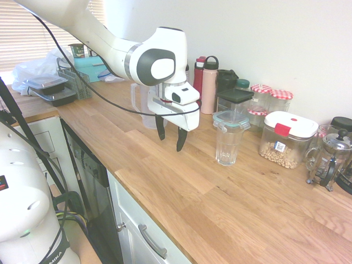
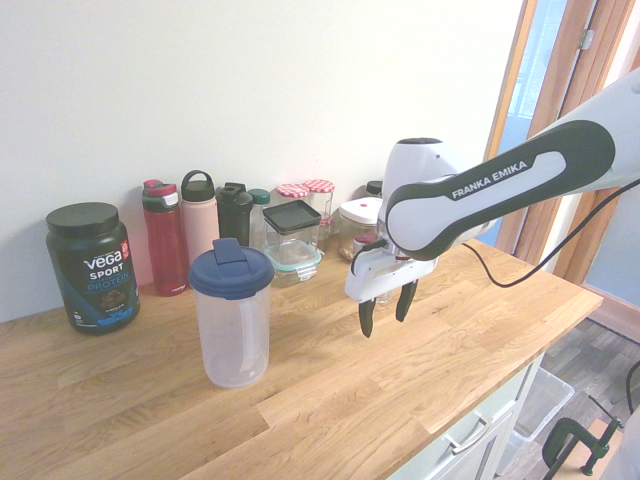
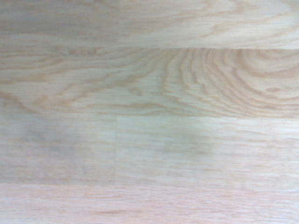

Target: Pour me some water

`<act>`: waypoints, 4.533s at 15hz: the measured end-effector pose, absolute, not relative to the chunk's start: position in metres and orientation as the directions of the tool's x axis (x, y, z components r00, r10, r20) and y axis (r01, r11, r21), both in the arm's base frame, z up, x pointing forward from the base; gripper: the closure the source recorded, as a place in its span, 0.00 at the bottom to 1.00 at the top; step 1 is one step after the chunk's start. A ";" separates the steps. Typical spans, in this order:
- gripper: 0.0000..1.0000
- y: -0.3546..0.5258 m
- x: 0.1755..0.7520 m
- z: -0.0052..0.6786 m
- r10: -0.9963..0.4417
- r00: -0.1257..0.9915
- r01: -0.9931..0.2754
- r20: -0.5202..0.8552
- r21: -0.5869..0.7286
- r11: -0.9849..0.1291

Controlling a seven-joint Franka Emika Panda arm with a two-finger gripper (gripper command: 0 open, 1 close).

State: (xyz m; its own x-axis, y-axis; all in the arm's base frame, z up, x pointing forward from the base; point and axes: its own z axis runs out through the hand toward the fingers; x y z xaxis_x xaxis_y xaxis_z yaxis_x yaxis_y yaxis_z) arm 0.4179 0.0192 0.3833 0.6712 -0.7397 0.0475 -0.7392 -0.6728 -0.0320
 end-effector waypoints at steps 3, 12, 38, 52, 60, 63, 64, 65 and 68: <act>0.00 0.019 0.419 0.382 -0.750 0.660 -0.749 0.044 -0.033 -0.661; 0.00 0.162 0.364 0.451 -0.816 0.556 -0.810 0.161 -0.116 -0.575; 1.00 0.295 0.406 0.431 -0.801 0.409 -0.742 0.437 -0.352 -0.571; 1.00 0.289 0.408 0.421 -0.801 0.411 -0.737 0.436 -0.358 -0.573; 1.00 0.282 0.389 0.429 -0.776 0.430 -0.713 0.461 -0.354 -0.605; 1.00 0.275 0.371 0.457 -0.738 0.488 -0.669 0.467 -0.343 -0.659; 1.00 0.267 0.363 0.469 -0.714 0.519 -0.650 0.469 -0.325 -0.687; 1.00 0.254 0.354 0.479 -0.686 0.555 -0.633 0.470 -0.297 -0.715; 1.00 0.201 0.326 0.494 -0.567 0.708 -0.551 0.421 -0.173 -0.816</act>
State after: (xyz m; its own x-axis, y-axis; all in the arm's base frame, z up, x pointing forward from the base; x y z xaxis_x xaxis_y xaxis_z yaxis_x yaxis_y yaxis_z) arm 0.3260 0.2005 0.4938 0.7076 -0.5671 0.4215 -0.5509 -0.8163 -0.1734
